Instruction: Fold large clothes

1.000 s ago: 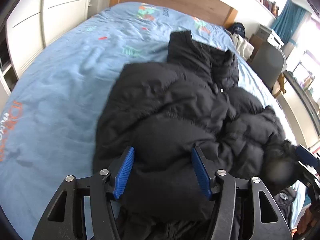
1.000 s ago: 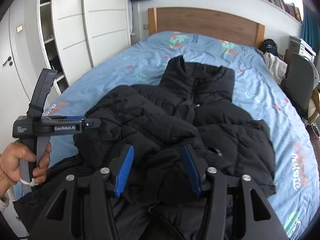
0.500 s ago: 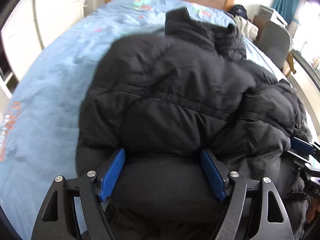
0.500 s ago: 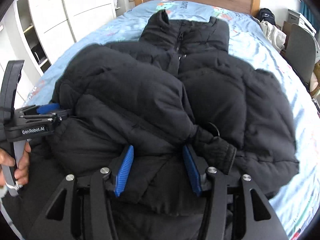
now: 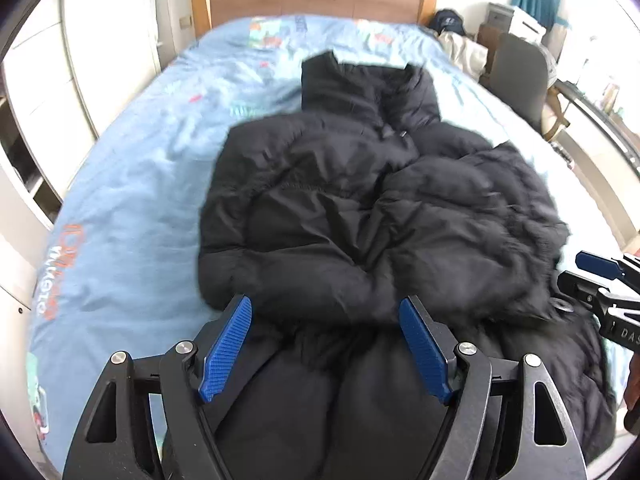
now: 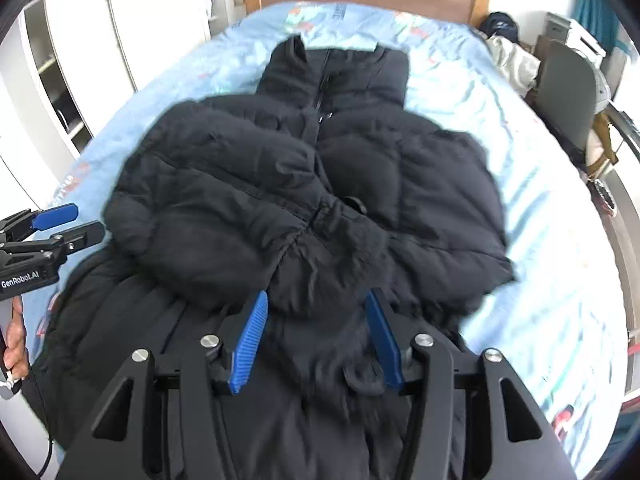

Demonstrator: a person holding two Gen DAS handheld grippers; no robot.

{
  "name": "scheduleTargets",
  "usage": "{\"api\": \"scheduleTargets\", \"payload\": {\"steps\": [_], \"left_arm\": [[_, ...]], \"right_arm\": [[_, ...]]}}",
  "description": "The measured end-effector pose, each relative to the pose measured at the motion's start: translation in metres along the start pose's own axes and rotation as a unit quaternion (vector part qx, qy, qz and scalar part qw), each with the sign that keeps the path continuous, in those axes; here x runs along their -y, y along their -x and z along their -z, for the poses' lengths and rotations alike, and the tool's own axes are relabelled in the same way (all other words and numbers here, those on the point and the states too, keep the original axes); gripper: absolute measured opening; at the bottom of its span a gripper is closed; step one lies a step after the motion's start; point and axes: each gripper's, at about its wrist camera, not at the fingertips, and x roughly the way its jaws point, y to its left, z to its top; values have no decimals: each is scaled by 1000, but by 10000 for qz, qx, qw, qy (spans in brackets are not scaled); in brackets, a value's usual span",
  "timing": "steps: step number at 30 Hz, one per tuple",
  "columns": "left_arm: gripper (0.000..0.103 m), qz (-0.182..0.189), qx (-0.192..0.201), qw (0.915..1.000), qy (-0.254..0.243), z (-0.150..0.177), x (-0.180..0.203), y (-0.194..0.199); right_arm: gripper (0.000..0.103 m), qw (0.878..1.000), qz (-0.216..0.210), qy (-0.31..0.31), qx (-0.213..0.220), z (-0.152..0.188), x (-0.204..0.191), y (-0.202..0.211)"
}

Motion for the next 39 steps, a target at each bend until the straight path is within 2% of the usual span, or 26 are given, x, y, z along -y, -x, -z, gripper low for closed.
{"api": "scheduleTargets", "payload": {"steps": [4, 6, 8, 11, 14, 16, 21, 25, 31, 34, 39], "left_arm": [[76, 151, 323, 9994, 15, 13, -2, 62], [78, 31, 431, 9991, -45, 20, -2, 91], [86, -161, 580, 9981, -87, 30, -4, 118], [88, -440, 813, 9957, -51, 47, -18, 154], [88, -690, 924, 9932, 160, 56, -40, 177], [88, -870, 956, 9912, 272, 56, -57, 190], [88, -1062, 1025, 9881, 428, 42, -82, 207], [88, -986, 958, 9893, 486, 13, -89, 194], [88, -757, 720, 9922, 675, -49, -99, 137], [88, -566, 615, 9933, 793, -87, -108, 99], [88, -209, 472, 9944, 925, -170, -120, 12]], "right_arm": [[50, 9995, 86, 7, 301, 15, 1, 59], [50, 9988, 121, 36, 483, 27, 2, 92], [50, 9977, 164, 73, 656, 38, 2, 121], [50, 9958, 226, 123, 875, 57, 10, 160], [51, 9939, 427, 126, 1008, 69, 22, 185], [62, 9924, 522, 41, 1112, 76, 34, 200], [63, 9878, 581, -313, 1411, 66, 75, 225], [63, 9857, 582, -421, 1523, 42, 97, 223], [63, 9866, 563, -425, 1468, -18, 128, 184], [63, 9865, 516, -495, 1471, -56, 147, 153], [63, 9866, 205, -757, 1433, -138, 182, 72]]}}
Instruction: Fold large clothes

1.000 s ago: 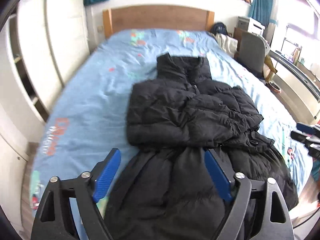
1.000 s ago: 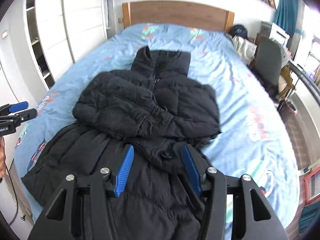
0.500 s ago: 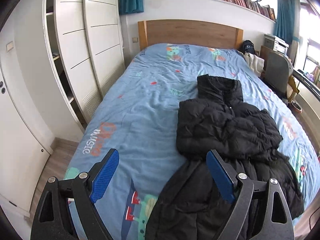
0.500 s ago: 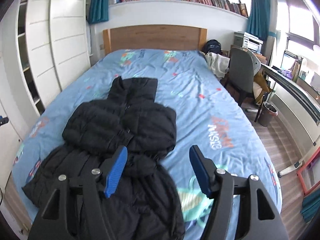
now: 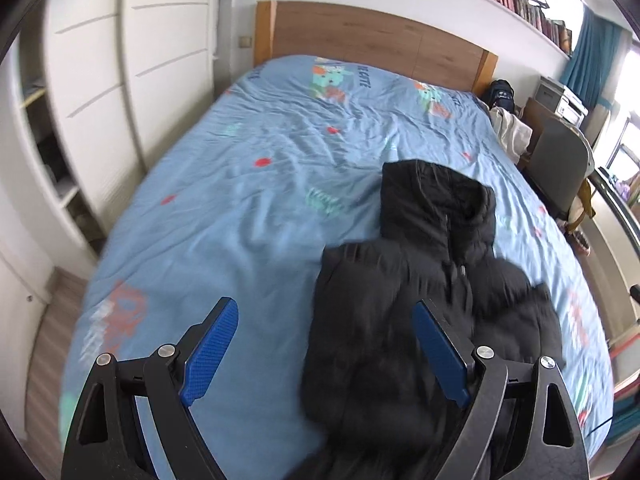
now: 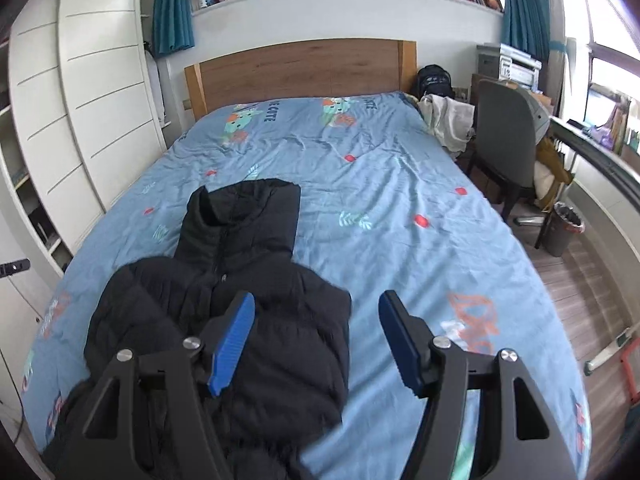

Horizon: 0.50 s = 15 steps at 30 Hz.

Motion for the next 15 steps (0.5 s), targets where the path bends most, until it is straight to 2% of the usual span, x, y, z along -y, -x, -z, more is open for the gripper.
{"api": "scheduleTargets", "payload": {"steps": [2, 5, 7, 10, 15], "left_arm": [[88, 151, -103, 9998, 87, -28, 7, -43], [88, 170, -276, 9995, 65, -62, 22, -99], [88, 317, -431, 9984, 159, -81, 31, -134], [88, 470, -517, 9973, 225, -102, 44, -173], [88, 942, -688, 9906, 721, -129, 54, -246]], "right_arm": [[63, 9994, -197, -282, 31, -22, 7, -52], [63, 9969, -436, -651, -30, -41, 10, -113], [63, 9953, -552, -788, -108, -52, 7, -153], [63, 9942, -668, -792, -289, -64, -2, -199], [64, 9907, -890, -878, -529, -87, -17, -286]]}}
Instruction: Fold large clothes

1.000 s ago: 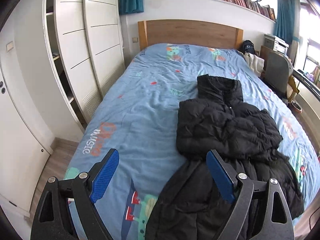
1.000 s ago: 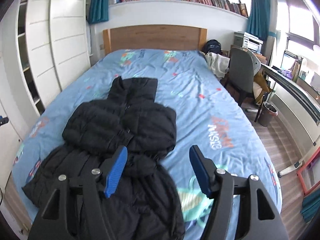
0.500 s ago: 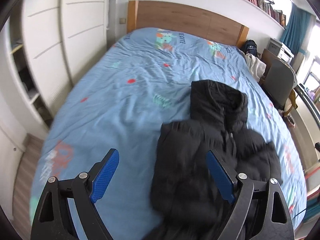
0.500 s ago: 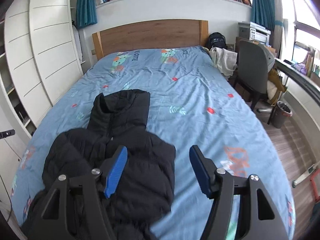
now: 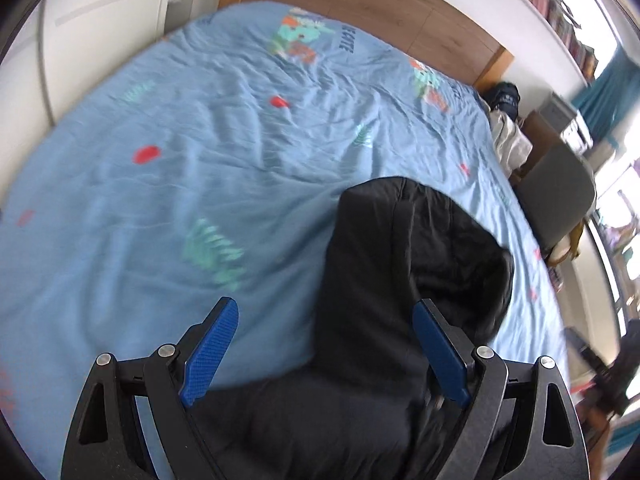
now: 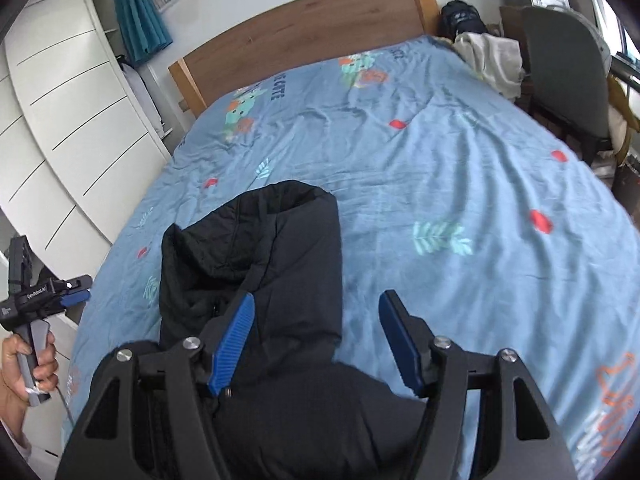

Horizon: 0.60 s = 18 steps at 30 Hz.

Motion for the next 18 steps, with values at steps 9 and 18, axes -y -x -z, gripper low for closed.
{"api": "scheduleTargets", "payload": {"steps": [9, 18], "left_arm": [[88, 399, -76, 9973, 618, -38, 1, -93], [87, 255, -393, 9946, 922, -47, 4, -157]], "right_arm": [[70, 9964, -494, -688, 22, -42, 18, -104], [69, 9967, -388, -547, -447, -57, 4, -176]]}}
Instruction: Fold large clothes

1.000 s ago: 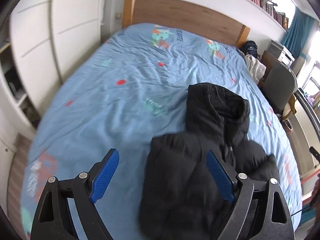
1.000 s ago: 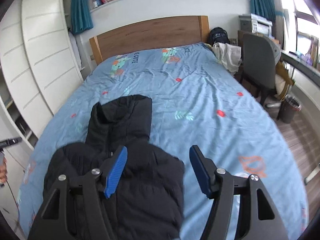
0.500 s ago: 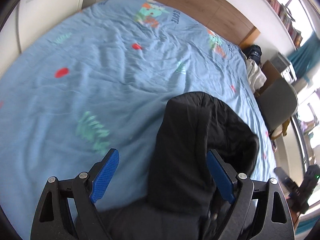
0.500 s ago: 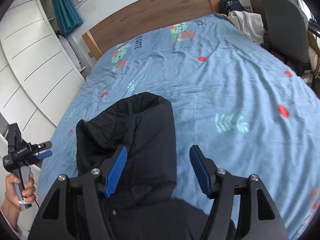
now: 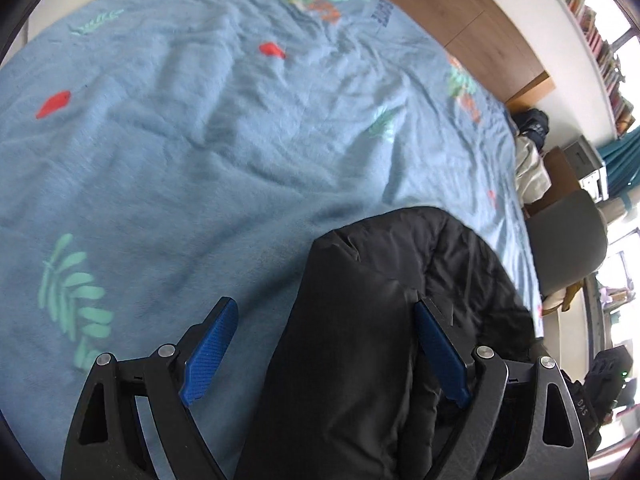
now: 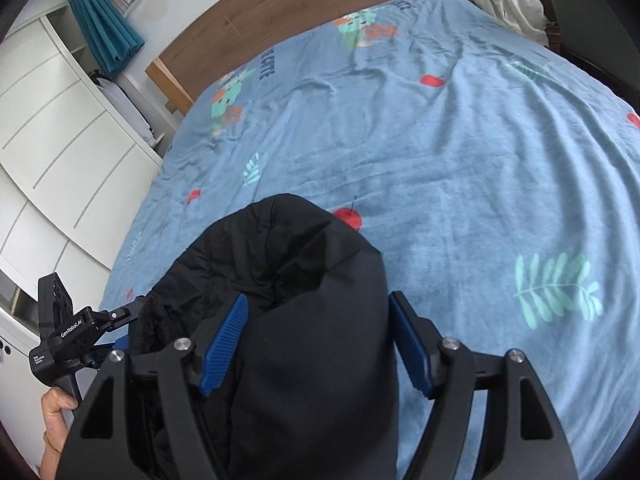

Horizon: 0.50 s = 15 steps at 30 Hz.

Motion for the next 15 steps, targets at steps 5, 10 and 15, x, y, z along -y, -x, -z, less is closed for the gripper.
{"api": "scheduleTargets", "payload": {"steps": [5, 10, 15], "left_arm": [[25, -154, -483, 9987, -16, 10, 6, -27], [14, -382, -356, 9984, -229, 20, 17, -8], [13, -403, -179, 9984, -366, 31, 27, 29]], "right_arm": [[24, 9982, 337, 273, -404, 4, -12, -21], [15, 9963, 398, 559, -524, 7, -25, -4], [14, 9954, 441, 719, -463, 7, -37, 41]]}}
